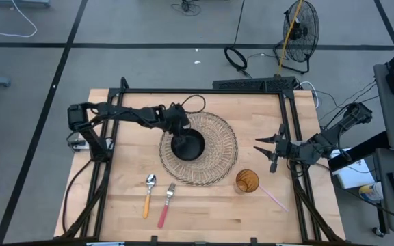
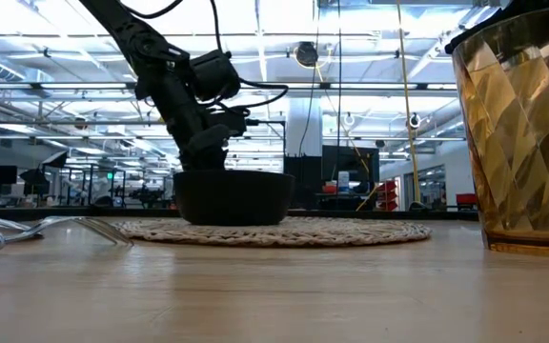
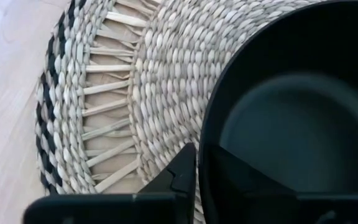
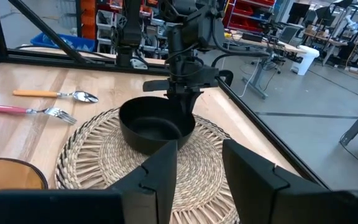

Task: Pick & Place Utensil
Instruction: Put the black bowl on the left of the brown mat, then put the pink fork into the black bowl

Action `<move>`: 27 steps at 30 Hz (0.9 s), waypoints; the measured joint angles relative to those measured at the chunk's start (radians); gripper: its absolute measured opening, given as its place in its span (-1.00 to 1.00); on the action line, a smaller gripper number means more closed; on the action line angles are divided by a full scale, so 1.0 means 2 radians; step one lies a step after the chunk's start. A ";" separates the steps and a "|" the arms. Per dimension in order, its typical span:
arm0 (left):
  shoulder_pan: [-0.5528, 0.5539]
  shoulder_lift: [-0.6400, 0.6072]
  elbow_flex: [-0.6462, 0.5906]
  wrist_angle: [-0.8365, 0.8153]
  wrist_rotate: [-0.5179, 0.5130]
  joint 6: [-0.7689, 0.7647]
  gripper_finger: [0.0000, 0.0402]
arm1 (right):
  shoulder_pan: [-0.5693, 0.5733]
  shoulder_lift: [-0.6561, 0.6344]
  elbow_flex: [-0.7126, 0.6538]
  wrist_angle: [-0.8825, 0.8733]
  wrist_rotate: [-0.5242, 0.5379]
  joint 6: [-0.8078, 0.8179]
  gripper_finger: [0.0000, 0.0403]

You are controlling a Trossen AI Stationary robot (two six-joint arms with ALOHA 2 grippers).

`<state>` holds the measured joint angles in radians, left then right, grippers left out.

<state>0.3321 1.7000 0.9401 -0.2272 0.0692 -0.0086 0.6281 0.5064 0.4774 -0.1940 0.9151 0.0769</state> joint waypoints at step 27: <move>-0.119 -0.242 0.000 -0.238 -0.051 -0.101 0.12 | 0.000 0.000 0.000 -0.001 0.000 -0.008 -0.37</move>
<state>0.0947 1.2165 0.9405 -0.7030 -0.0327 -0.2105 0.6281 0.5064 0.4774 -0.1966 0.9146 0.0606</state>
